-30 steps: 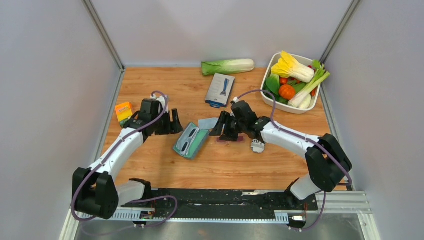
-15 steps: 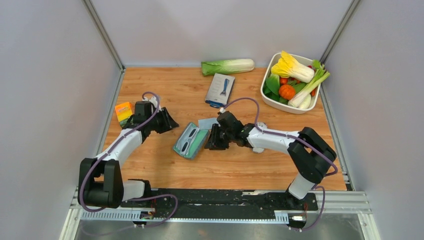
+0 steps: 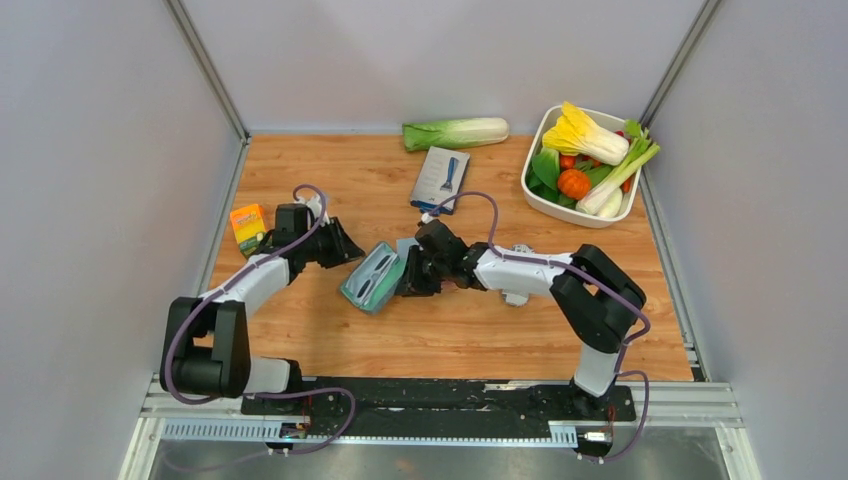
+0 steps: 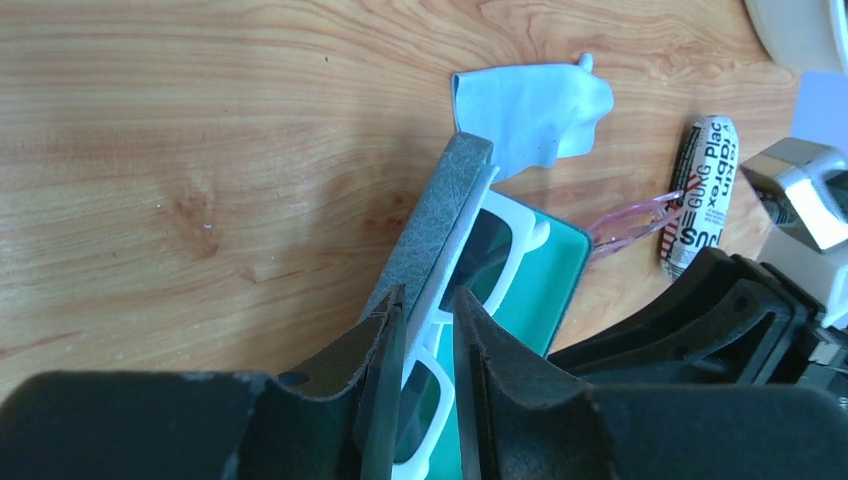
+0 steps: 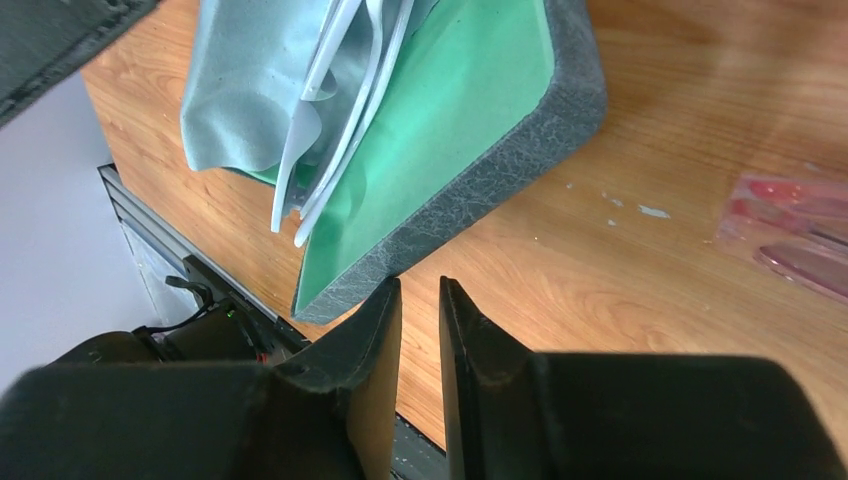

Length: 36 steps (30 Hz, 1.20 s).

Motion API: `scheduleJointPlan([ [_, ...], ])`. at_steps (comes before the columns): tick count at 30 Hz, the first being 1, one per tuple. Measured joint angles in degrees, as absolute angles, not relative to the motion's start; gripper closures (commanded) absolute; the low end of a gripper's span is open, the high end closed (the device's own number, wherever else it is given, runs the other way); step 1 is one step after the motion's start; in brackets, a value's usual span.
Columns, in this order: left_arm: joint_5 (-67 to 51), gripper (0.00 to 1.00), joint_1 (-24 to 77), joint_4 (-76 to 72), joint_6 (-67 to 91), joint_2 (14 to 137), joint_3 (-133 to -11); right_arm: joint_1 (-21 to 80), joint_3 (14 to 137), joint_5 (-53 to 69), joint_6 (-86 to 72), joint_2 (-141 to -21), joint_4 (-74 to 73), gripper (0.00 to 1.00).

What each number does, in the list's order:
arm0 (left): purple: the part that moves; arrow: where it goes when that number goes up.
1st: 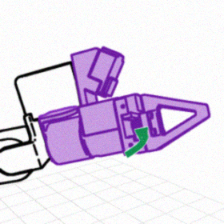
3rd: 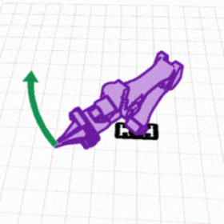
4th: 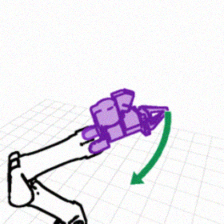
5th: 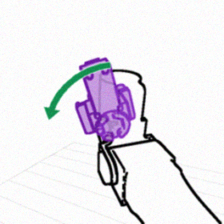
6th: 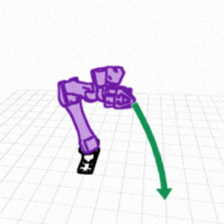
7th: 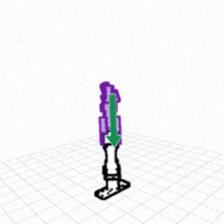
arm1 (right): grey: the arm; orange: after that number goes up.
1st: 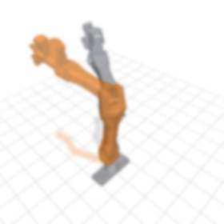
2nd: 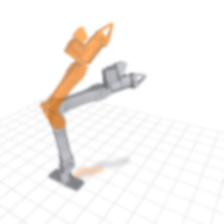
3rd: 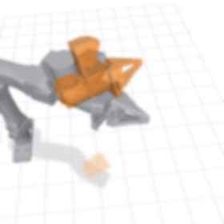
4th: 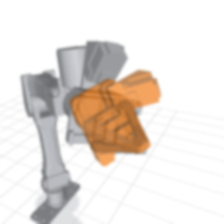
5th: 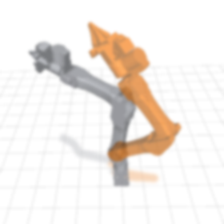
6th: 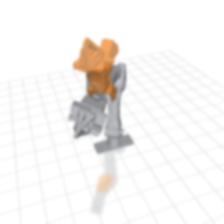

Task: Organize the sunglasses
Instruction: Close the sunglasses case at the center of the board.

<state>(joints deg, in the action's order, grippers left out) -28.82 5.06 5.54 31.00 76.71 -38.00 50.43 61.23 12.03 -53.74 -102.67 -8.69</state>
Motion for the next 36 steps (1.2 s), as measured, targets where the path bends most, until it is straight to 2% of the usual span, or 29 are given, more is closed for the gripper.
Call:
scheduleJointPlan([
  [16,-29.15,0.71,4.43,-1.06,29.43,83.15,-36.36,50.46,65.45,12.69,-53.74,-104.62,-9.1,0.77],
  [27,-27.0,0.74,3.97,-7.94,29.28,83.18,-31.2,50.43,72.07,13.19,-53.67,-107.94,-8.97,0.77],
  [36,-26.89,0.74,4.03,-7.07,30.81,79.75,-26.06,50.43,78.56,13.08,-52.62,-112.71,-9.87,0.77],
])
